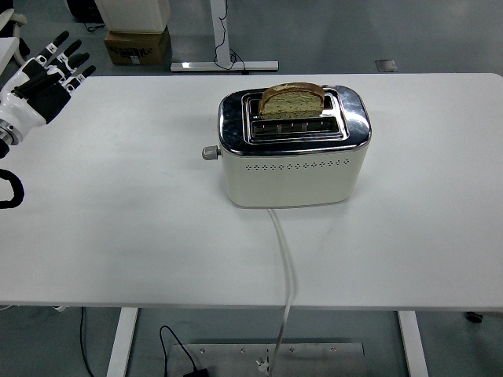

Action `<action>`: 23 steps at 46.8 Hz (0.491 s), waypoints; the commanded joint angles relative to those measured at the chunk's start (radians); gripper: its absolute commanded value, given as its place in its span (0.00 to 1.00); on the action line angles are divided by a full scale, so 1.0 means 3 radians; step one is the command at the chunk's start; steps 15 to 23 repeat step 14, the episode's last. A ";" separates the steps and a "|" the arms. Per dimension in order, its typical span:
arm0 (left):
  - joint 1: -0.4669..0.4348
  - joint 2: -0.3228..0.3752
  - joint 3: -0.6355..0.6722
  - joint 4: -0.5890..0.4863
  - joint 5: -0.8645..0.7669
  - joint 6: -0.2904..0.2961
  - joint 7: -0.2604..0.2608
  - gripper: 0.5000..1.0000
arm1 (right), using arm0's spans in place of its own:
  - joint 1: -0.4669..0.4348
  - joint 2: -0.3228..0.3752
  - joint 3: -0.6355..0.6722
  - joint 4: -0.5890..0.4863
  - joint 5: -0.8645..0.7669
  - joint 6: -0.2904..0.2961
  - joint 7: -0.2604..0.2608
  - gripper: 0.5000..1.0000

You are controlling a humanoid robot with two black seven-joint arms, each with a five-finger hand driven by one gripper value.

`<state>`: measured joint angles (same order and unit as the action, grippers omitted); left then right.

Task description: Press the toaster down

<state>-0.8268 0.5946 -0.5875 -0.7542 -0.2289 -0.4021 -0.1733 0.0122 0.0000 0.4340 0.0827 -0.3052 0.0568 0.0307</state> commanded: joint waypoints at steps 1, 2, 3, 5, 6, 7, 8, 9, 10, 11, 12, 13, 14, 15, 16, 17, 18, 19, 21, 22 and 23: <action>0.0056 -0.0008 0.0000 0.0024 0.0006 0.0001 0.0000 1.00 | 0.0000 0.0000 0.0001 0.0000 0.0000 0.0000 0.0000 1.00; 0.0066 -0.0008 0.0000 0.0029 0.0006 0.0001 0.0000 1.00 | 0.0000 0.0000 0.0001 0.0000 0.0000 0.0000 0.0000 1.00; 0.0072 -0.0013 0.0000 0.0034 0.0006 0.0001 0.0000 1.00 | 0.0000 0.0000 0.0001 0.0000 0.0005 0.0000 0.0000 1.00; 0.0077 -0.0029 0.0000 0.0049 0.0011 0.0001 0.0000 1.00 | 0.0000 0.0000 0.0001 0.0000 0.0000 0.0000 0.0000 1.00; 0.0077 -0.0039 0.0000 0.0059 0.0016 0.0001 0.0000 1.00 | 0.0000 0.0000 0.0001 0.0000 0.0000 0.0000 0.0000 1.00; 0.0082 -0.0049 0.0000 0.0070 0.0016 0.0001 0.0000 1.00 | 0.0000 0.0000 0.0001 0.0000 0.0005 0.0000 0.0000 1.00; 0.0082 -0.0059 0.0000 0.0075 0.0021 0.0001 0.0000 1.00 | 0.0000 0.0000 0.0001 0.0000 0.0005 0.0000 0.0000 1.00; 0.0082 -0.0064 0.0000 0.0080 0.0022 0.0001 0.0000 1.00 | 0.0000 0.0000 0.0001 0.0000 0.0005 0.0000 0.0000 1.00; 0.0082 -0.0070 0.0000 0.0090 0.0022 0.0001 0.0000 1.00 | 0.0000 0.0000 0.0006 0.0000 0.0005 0.0000 0.0000 1.00; 0.0082 -0.0070 0.0000 0.0095 0.0022 0.0001 0.0000 1.00 | 0.0000 0.0000 0.0001 0.0000 0.0000 0.0000 0.0000 1.00; 0.0082 -0.0070 0.0000 0.0095 0.0022 0.0001 0.0000 1.00 | 0.0000 0.0000 0.0006 0.0000 0.0005 0.0000 0.0000 1.00; 0.0082 -0.0070 0.0000 0.0095 0.0022 0.0001 0.0000 1.00 | 0.0000 0.0000 0.0006 0.0000 0.0005 0.0000 0.0000 1.00; 0.0082 -0.0070 0.0000 0.0095 0.0022 0.0001 0.0000 1.00 | 0.0000 0.0000 0.0006 0.0000 0.0005 0.0000 0.0010 1.00; 0.0082 -0.0070 0.0000 0.0095 0.0022 0.0001 0.0000 1.00 | 0.0000 0.0000 0.0006 0.0000 0.0005 0.0000 0.0010 1.00; 0.0082 -0.0070 0.0000 0.0095 0.0022 0.0001 0.0000 1.00 | 0.0000 0.0000 0.0006 0.0000 0.0005 0.0000 0.0010 1.00; 0.0082 -0.0070 0.0000 0.0095 0.0022 0.0001 0.0000 1.00 | 0.0000 0.0000 0.0006 0.0000 0.0005 0.0000 0.0010 1.00; 0.0082 -0.0070 0.0000 0.0095 0.0022 0.0001 0.0000 1.00 | 0.0000 0.0000 0.0006 0.0000 0.0005 0.0000 0.0010 1.00; 0.0082 -0.0070 0.0000 0.0095 0.0022 0.0001 0.0000 1.00 | 0.0000 0.0000 0.0006 0.0000 0.0005 0.0000 0.0010 1.00; 0.0082 -0.0070 0.0000 0.0095 0.0022 0.0001 0.0000 1.00 | 0.0000 0.0000 0.0006 0.0000 0.0005 0.0000 0.0010 1.00; 0.0082 -0.0070 0.0000 0.0095 0.0022 0.0001 0.0000 1.00 | 0.0000 0.0000 0.0006 0.0000 0.0005 0.0000 0.0010 1.00; 0.0082 -0.0070 0.0000 0.0095 0.0022 0.0001 0.0000 1.00 | 0.0000 0.0000 0.0006 0.0000 0.0005 0.0000 0.0010 1.00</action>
